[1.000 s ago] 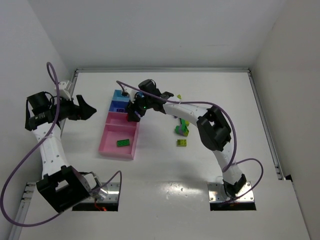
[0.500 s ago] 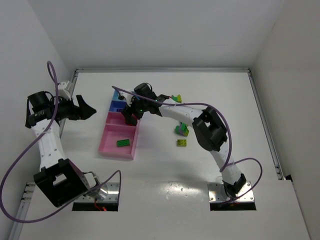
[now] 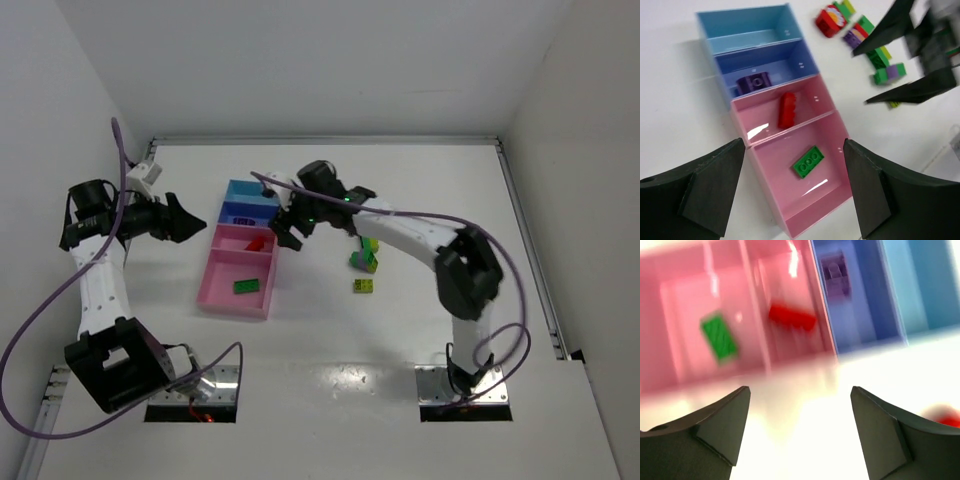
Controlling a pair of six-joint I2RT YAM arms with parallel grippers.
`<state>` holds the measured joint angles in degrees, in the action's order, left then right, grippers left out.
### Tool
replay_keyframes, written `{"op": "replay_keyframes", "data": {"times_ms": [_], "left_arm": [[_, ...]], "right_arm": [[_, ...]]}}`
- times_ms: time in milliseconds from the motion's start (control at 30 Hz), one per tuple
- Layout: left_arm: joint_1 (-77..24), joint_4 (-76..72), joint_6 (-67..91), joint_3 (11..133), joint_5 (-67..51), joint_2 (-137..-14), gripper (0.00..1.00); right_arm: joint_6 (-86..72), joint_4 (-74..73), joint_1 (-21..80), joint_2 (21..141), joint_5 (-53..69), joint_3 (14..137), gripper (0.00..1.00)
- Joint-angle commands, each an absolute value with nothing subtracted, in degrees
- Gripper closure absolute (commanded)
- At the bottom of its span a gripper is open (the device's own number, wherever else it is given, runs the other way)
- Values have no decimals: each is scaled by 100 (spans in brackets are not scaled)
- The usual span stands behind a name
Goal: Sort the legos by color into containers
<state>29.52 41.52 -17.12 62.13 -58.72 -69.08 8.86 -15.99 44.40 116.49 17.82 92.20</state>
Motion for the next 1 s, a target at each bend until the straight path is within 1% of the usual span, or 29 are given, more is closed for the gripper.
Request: {"op": "replay_keyframes", "data": {"times_ms": [0, 33, 67, 100, 133, 200, 233, 333, 433, 533, 667, 800, 967], "left_arm": [[2506, 4175, -2127, 6372, -6354, -6987, 14], [2313, 4175, -2179, 6372, -6354, -7057, 14], [2233, 4175, -2180, 6372, -6354, -7058, 14], [2172, 4175, -2180, 6424, -6354, -7145, 14], [2119, 4062, -2049, 6425, -6354, -7224, 14], [2039, 4008, -1943, 6486, -6354, -7312, 14], [1987, 3947, -1881, 6573, -6354, -7382, 14], [1794, 3868, -1716, 6767, -6145, -7435, 14], [1609, 3526, -1381, 6847, -5521, -7436, 14], [1485, 3332, -1213, 6847, -5274, -7436, 14], [1485, 3331, -1213, 6899, -5273, -7436, 14], [1485, 3331, -1266, 6776, -5221, -7383, 14], [1485, 3278, -1318, 6715, -5159, -7383, 14]], "right_arm": [[1623, -1976, 4070, 9979, 1792, 8309, 20], [1809, -2291, 3939, 9314, 1889, 8010, 21], [2028, -2459, 3885, 8986, 1985, 7406, 21], [2483, -2835, 3885, 8669, 2047, 7096, 23], [2731, -3039, 3824, 8118, 2152, 6519, 26], [3328, -3513, 3823, 7701, 2215, 5962, 27], [3453, -3603, 3754, 7534, 2163, 5489, 27], [3787, -3665, 3683, 7155, 1891, 4793, 27], [3946, -3325, 3630, 7154, 1425, 4370, 27], [4051, -3042, 3577, 7486, 1134, 4307, 27], [4052, -2901, 3577, 8032, 1186, 4649, 26], [4218, -2900, 3577, 8367, 1310, 4886, 20], [4219, -2777, 3630, 8709, 1371, 5000, 19]]}}
